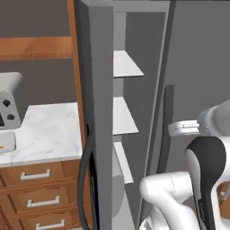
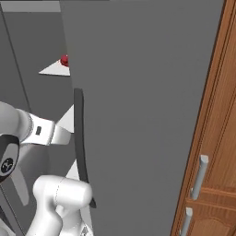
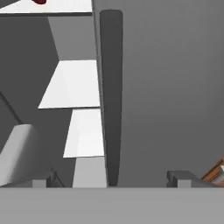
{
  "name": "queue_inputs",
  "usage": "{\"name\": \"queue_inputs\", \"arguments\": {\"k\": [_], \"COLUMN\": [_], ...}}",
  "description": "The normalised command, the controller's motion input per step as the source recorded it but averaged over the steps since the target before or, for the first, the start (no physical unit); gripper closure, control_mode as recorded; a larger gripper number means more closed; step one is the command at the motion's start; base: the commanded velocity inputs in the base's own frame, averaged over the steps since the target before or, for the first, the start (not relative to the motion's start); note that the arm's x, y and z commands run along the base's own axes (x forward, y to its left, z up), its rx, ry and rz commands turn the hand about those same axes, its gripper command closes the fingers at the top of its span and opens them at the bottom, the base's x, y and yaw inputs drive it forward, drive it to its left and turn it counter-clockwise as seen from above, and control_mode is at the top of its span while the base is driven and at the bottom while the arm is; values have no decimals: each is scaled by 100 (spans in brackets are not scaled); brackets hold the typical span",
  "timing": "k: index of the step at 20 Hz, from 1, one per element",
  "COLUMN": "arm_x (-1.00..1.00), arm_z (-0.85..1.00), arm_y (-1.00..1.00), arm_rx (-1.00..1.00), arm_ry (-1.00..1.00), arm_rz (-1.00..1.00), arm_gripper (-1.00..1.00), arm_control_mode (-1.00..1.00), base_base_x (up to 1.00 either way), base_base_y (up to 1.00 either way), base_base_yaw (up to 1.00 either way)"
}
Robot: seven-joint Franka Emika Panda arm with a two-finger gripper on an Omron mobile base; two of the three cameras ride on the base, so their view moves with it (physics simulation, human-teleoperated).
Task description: Take the carrot and bell pepper out of the freezer and place them in the tupperware container on the counter. Then put the tupperware containing the vegetables back in the freezer.
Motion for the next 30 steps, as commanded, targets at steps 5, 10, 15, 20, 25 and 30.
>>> {"name": "queue_inputs", "arguments": {"k": [5, 10, 15, 20, 25, 30], "arm_x": [0, 0, 0, 1, 0, 10], "arm_z": [0, 0, 0, 0, 8, 20], "arm_y": [0, 0, 0, 11, 12, 6], "arm_rx": [0, 0, 0, 1, 3, 0], "arm_ry": [0, 0, 0, 0, -2, 0], "arm_rz": [0, 0, 0, 7, 18, 12], "arm_gripper": [-100, -100, -100, -100, -100, -100], "arm_control_mode": [100, 100, 100, -100, -100, -100], "base_base_x": [14, 34, 39, 14, 0, 0], "base_base_y": [25, 0, 0, 8, 0, 0], "base_base_yaw": [5, 2, 0, 1, 0, 0]}}
